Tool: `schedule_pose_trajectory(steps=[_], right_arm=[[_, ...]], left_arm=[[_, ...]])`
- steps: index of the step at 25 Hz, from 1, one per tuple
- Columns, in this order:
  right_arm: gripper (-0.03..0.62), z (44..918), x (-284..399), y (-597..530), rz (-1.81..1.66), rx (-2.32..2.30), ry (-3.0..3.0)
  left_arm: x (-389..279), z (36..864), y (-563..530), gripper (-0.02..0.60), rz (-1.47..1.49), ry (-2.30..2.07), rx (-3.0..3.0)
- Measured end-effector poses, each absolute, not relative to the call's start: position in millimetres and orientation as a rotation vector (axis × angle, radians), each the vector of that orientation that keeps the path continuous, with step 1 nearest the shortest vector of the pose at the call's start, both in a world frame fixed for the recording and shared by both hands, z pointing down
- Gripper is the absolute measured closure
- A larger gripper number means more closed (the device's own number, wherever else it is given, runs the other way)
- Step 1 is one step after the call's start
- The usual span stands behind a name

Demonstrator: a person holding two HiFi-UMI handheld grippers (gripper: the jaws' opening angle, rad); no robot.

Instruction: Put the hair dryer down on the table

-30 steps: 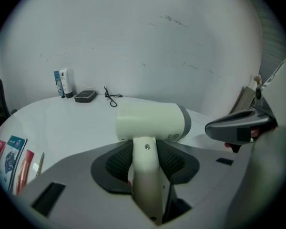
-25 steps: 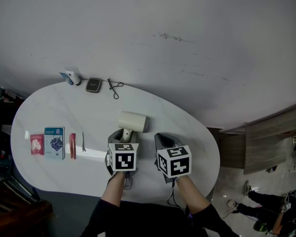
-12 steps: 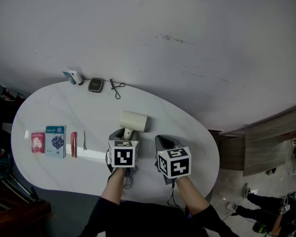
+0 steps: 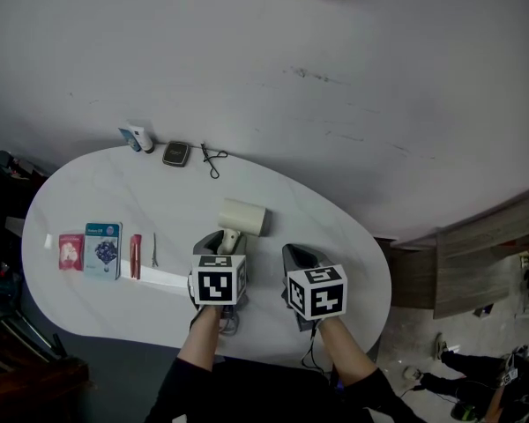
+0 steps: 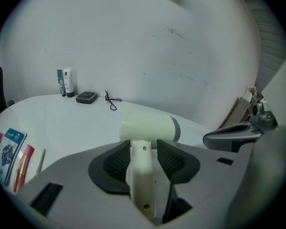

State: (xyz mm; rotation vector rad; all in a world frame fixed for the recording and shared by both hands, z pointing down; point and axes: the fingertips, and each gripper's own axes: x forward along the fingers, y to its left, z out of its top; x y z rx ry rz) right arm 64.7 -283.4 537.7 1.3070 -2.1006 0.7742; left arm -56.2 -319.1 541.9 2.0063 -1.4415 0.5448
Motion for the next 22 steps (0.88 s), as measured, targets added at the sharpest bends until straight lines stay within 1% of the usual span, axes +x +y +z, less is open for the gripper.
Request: schedule_pose_trajectory(steps=[6, 9, 13, 17, 20, 22], right_arm=[[0.592, 521.8, 64.4, -276.8, 0.765, 1.323, -2.138], [0.592, 511.9, 61.9, -271.6, 0.749, 1.325, -2.161], [0.592, 500.5, 58.5, -263.3, 0.737, 1.329, -2.187], [0.592, 489.7, 56.2, -255.2, 0.726, 1.336, -2.210], [0.592, 481.5, 53.2, -246.9, 0.725, 1.343, -2.230], [0.592, 475.5, 51.0, -240.7, 0.724, 1.350, -2.244]], left_arm=[[-68.6, 526.1, -306.4, 0.403, 0.479, -1.446, 2.012], [-75.4, 513.5, -298.6, 0.422, 0.407, -1.436, 2.019], [-90.9, 498.3, -288.4, 0.473, 0.296, -1.436, 2.006], [-108.0, 487.3, -278.1, 0.545, 0.217, -1.448, 1.998], [-117.1, 475.8, -268.0, 0.571, 0.142, -1.441, 2.028], [-121.4, 467.1, -260.1, 0.572, 0.090, -1.425, 2.060]])
